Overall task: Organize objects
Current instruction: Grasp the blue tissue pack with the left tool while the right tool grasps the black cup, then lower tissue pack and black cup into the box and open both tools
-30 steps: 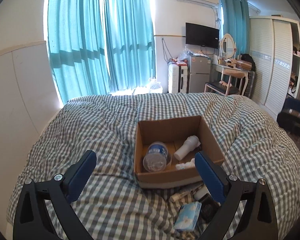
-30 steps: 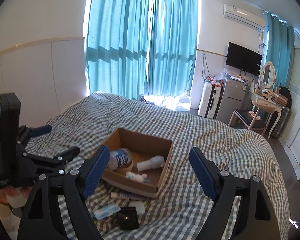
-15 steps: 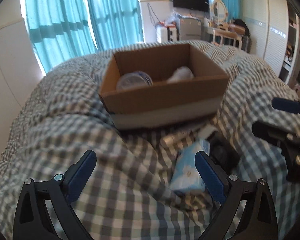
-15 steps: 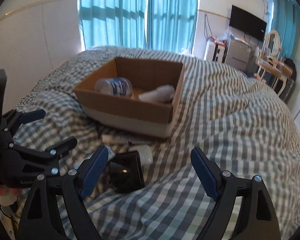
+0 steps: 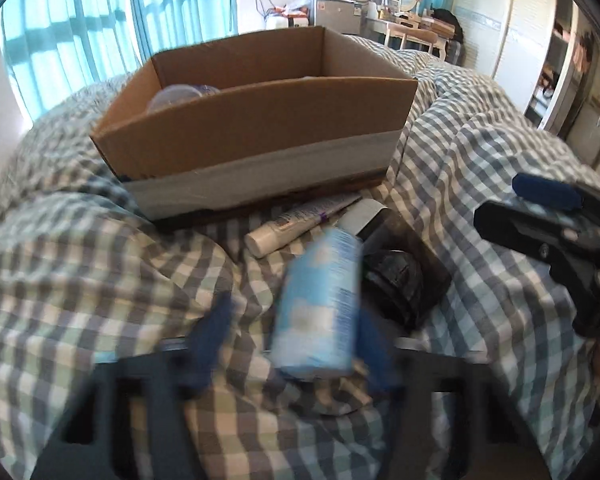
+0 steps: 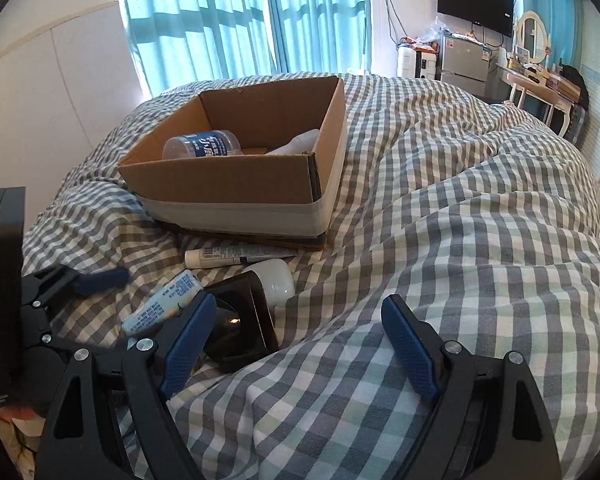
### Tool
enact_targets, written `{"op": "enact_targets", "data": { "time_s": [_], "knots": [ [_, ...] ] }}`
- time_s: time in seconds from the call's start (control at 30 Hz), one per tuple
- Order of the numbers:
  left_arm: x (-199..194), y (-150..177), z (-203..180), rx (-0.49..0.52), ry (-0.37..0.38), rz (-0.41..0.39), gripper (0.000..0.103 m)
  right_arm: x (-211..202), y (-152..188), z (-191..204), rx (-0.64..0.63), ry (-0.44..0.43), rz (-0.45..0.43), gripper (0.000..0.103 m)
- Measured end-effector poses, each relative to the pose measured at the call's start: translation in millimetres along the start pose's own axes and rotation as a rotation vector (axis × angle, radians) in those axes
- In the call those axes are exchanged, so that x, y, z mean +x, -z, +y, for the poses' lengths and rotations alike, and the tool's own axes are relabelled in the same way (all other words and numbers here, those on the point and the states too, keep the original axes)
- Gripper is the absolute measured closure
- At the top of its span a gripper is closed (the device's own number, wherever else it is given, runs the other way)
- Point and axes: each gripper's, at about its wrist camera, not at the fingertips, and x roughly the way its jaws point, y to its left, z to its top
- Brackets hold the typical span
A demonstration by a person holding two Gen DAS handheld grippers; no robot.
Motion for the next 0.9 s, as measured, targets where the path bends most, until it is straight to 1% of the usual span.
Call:
{"op": "enact_targets", "data": {
  "time_s": [0.03, 0.07, 0.17, 0.23, 0.3, 0.37, 0.43, 0.5, 0.6, 0.67, 0.73, 0.77, 0.8, 0.9],
  "knots": [
    [2.2, 0.0, 2.0, -0.016, 0.028, 0.011, 0.076, -0.1, -0.2, 0.7, -0.002, 0.003, 0.000, 0.018],
    [3.2, 0.4, 3.3, -0.026, 0.037, 0.015, 0.079, 0.2, 0.0, 1.0, -0.004, 0.006, 0.001, 0.018],
    [-3.3, 1.4, 1.9, -0.023, 0.050, -0.006, 0.082, 1.5, 0.0, 3.3, -0.016, 0.014, 0.007, 0.018],
    [-10.2, 1.1, 1.6, -0.025, 0.044, -0.021, 0.082, 3.7, -0.9, 8.0, -0.034, 0.022, 0.016, 0.018],
    [-21.6, -1.5, 5.4, -0.048, 0.040, -0.041, 0.082, 7.7, -1.8, 17.0, -0.075, 0.016, 0.039, 0.018],
    [-34.8, -3.5, 11.9, -0.080, 0.051, -0.068, 0.082, 13.0, -2.1, 28.5, -0.117, 0.010, 0.057, 0.018],
    [-42.0, -5.8, 16.1, -0.094, 0.034, -0.079, 0.082, 23.4, -1.8, 41.4, -0.159, -0.004, 0.092, 0.018],
    [-48.2, -7.3, 22.0, -0.098, -0.002, -0.086, 0.082, 37.7, -0.9, 50.7, -0.182, -0.002, 0.135, 0.018],
    [-53.2, -5.7, 28.9, -0.110, -0.014, -0.088, 0.082, 58.8, 1.3, 57.4, -0.192, 0.011, 0.196, 0.018],
    [-55.1, -6.3, 28.9, -0.105, -0.028, -0.095, 0.082, 66.7, 2.6, 59.9, -0.200, 0.023, 0.217, 0.023],
    [-55.7, -3.7, 33.6, -0.111, -0.030, -0.089, 0.082, 72.4, 4.0, 63.0, -0.211, 0.021, 0.239, 0.040],
    [-55.0, -3.0, 34.2, -0.113, -0.026, -0.086, 0.082, 74.3, 5.1, 64.4, -0.219, 0.024, 0.248, 0.045],
    [-54.6, -2.4, 34.6, -0.114, -0.027, -0.083, 0.082, 75.1, 6.3, 66.1, -0.231, 0.034, 0.252, 0.054],
    [-52.0, -1.9, 35.1, -0.119, -0.026, -0.083, 0.082, 69.0, 7.2, 68.3, -0.246, 0.042, 0.227, 0.054]
  ]
}}
